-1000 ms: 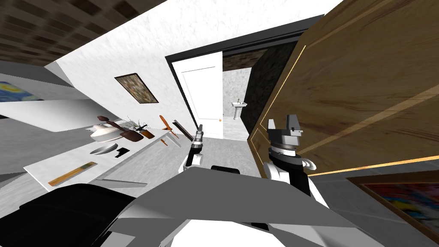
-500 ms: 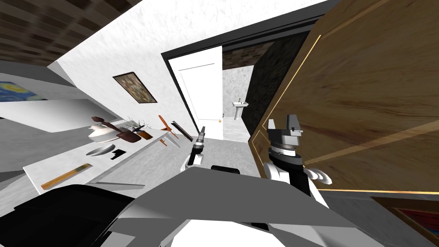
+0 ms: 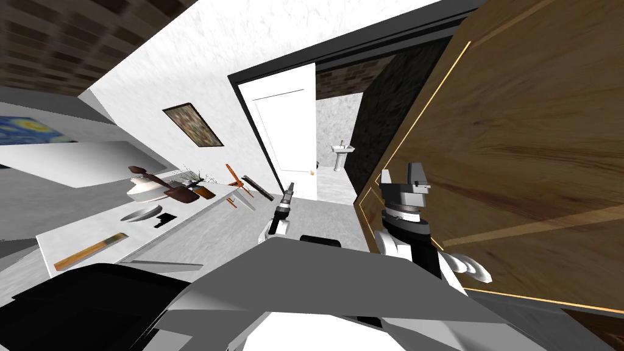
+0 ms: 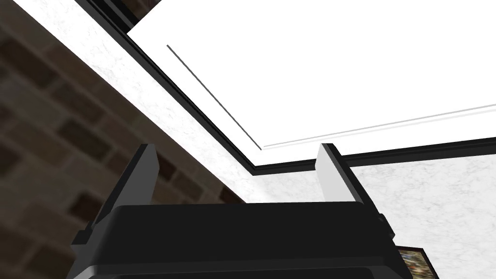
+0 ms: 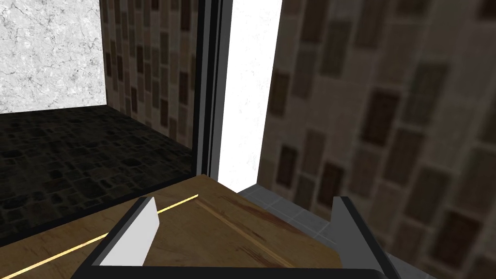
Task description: Pull the door open
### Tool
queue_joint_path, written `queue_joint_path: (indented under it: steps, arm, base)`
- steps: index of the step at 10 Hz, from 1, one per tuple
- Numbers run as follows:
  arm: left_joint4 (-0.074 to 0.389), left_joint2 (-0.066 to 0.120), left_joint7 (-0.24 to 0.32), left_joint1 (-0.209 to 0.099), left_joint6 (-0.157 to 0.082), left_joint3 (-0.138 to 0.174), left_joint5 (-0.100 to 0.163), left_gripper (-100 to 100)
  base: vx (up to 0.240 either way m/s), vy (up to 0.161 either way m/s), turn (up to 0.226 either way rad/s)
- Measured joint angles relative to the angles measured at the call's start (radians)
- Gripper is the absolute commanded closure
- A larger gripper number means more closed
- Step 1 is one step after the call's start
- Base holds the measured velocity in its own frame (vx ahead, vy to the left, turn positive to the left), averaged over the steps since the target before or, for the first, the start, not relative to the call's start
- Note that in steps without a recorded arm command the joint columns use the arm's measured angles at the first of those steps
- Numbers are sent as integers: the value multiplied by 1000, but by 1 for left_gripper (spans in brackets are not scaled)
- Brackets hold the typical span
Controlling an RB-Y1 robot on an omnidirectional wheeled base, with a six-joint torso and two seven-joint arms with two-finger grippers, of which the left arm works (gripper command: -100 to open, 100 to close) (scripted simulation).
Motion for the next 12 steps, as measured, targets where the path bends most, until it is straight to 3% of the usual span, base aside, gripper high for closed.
queue_joint_path:
  steps: [12]
  arm:
    - [299, 50, -189, -91, -96, -9, -50, -100]
  base:
    - [94, -44, 39]
